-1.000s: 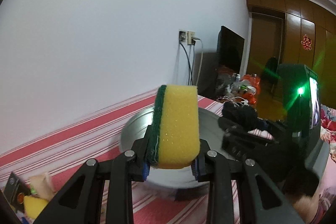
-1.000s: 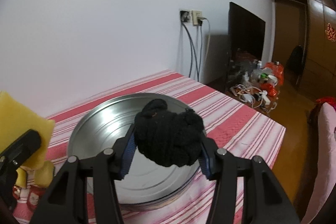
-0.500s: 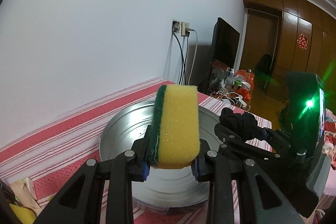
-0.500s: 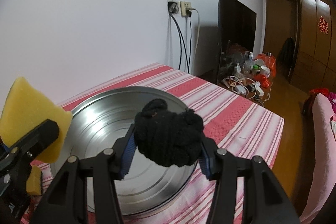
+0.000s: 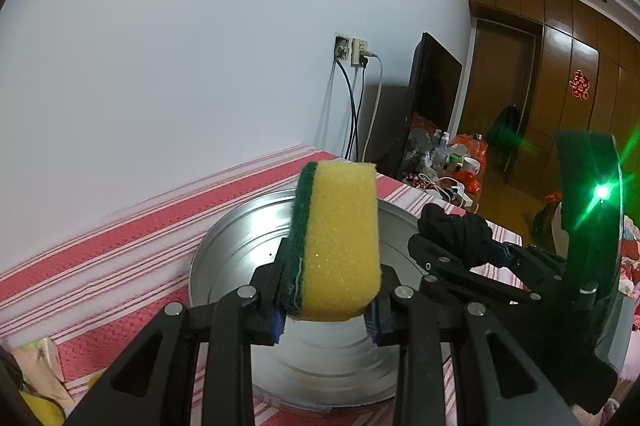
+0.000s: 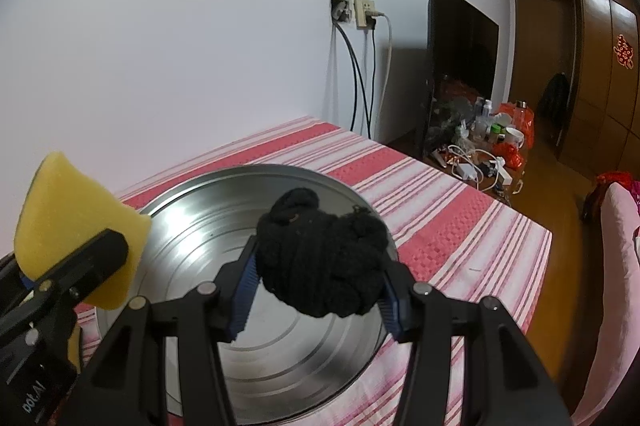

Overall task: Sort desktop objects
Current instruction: 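Carry the sponge with the left tool while the right tool carries the black ball over the tin, then open the left tool dropping the sponge while the right tool releases the black ball into the tin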

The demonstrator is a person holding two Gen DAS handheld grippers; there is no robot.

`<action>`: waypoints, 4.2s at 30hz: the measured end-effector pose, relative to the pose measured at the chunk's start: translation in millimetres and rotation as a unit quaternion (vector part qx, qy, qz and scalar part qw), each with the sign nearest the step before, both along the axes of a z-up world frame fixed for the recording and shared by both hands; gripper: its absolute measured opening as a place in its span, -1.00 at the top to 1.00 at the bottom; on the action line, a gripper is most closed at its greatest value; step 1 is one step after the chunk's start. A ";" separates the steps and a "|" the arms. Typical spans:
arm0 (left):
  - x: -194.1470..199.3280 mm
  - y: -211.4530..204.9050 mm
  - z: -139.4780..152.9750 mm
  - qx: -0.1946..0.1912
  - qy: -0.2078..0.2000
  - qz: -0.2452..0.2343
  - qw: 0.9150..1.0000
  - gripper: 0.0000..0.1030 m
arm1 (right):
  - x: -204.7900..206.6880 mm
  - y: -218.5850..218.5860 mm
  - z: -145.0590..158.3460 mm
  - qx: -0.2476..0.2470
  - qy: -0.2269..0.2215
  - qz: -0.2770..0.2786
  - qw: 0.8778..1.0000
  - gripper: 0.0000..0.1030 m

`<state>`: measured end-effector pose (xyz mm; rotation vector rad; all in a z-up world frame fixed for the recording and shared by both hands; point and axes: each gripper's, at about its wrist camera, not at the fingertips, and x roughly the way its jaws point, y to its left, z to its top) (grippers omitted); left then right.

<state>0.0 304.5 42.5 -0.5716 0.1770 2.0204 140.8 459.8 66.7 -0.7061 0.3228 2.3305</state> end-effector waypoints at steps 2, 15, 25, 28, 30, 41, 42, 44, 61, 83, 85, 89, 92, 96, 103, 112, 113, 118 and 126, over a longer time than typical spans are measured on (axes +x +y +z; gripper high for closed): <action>-0.5 -1.9 0.4 0.001 0.000 0.001 1.000 0.37 | -1.2 -0.3 0.6 0.000 0.000 0.002 1.000 -0.02; -2.9 -2.0 -3.6 0.003 -0.007 0.002 1.000 0.37 | -3.0 0.2 2.4 0.005 -0.003 0.001 1.000 -0.02; -7.1 8.8 -11.5 -0.003 -0.018 0.002 1.000 0.37 | -5.0 2.7 -0.1 0.004 -0.009 0.001 1.000 -0.02; -7.5 8.8 -12.4 -0.003 -0.019 0.004 1.000 0.37 | -6.2 3.7 -1.9 0.001 -0.010 0.003 1.000 -0.02; -8.4 9.0 -13.0 -0.004 -0.020 0.005 1.000 0.37 | -6.9 4.6 -2.2 0.000 -0.011 0.004 1.000 -0.02; -9.1 12.5 -17.8 -0.008 -0.021 0.005 1.000 0.37 | -8.7 5.2 -4.8 -0.002 -0.014 0.005 1.000 -0.02; -9.1 13.1 -18.6 -0.008 -0.022 0.005 1.000 0.37 | -8.8 5.3 -4.8 -0.002 -0.014 0.006 1.000 -0.02; -9.5 12.7 -19.3 -0.009 -0.023 0.006 1.000 0.37 | -8.6 5.8 -4.8 -0.003 -0.015 0.006 1.000 -0.02; -11.0 12.5 -20.1 -0.009 -0.024 0.006 1.000 0.37 | -7.6 7.5 -5.7 -0.002 -0.015 0.004 1.000 -0.02; -11.1 11.5 -20.5 -0.009 -0.027 0.006 1.000 0.37 | -9.5 6.9 -7.5 -0.001 -0.019 0.007 1.000 -0.02; -11.7 12.0 -20.3 -0.009 -0.028 0.006 1.000 0.37 | -9.9 6.6 -7.6 -0.001 -0.020 0.007 1.000 -0.02; -12.8 12.2 -20.7 -0.009 -0.028 0.005 1.000 0.37 | -9.8 6.2 -7.2 0.000 -0.018 0.007 1.000 -0.02; -14.0 12.0 -20.6 -0.008 -0.029 0.005 1.000 0.37 | -9.2 7.3 -6.5 0.001 -0.017 0.005 1.000 -0.02; -14.6 12.0 -20.4 -0.007 -0.031 0.005 0.999 0.37 | -9.4 8.5 -6.2 0.000 -0.018 0.004 1.000 -0.02; -14.7 12.8 -19.5 -0.008 -0.031 0.005 0.999 0.37 | -10.8 9.5 -5.0 0.003 -0.019 0.005 1.000 -0.02; -16.0 10.5 -17.7 -0.005 -0.031 0.014 0.999 0.11 | -12.7 8.9 -4.8 0.013 -0.028 -0.005 0.999 -0.22; -16.8 9.5 -17.0 -0.004 -0.030 0.019 0.999 0.03 | -10.9 9.0 -3.5 0.016 -0.026 -0.006 1.000 -0.25; -25.2 -3.6 -11.4 0.026 -0.048 0.044 0.998 -0.51 | -8.1 9.7 2.7 0.019 -0.016 -0.006 1.000 -0.34; -24.8 -10.8 -6.6 0.018 -0.016 0.067 0.997 -0.51 | -13.9 -0.9 3.3 0.033 -0.024 0.001 0.999 -0.41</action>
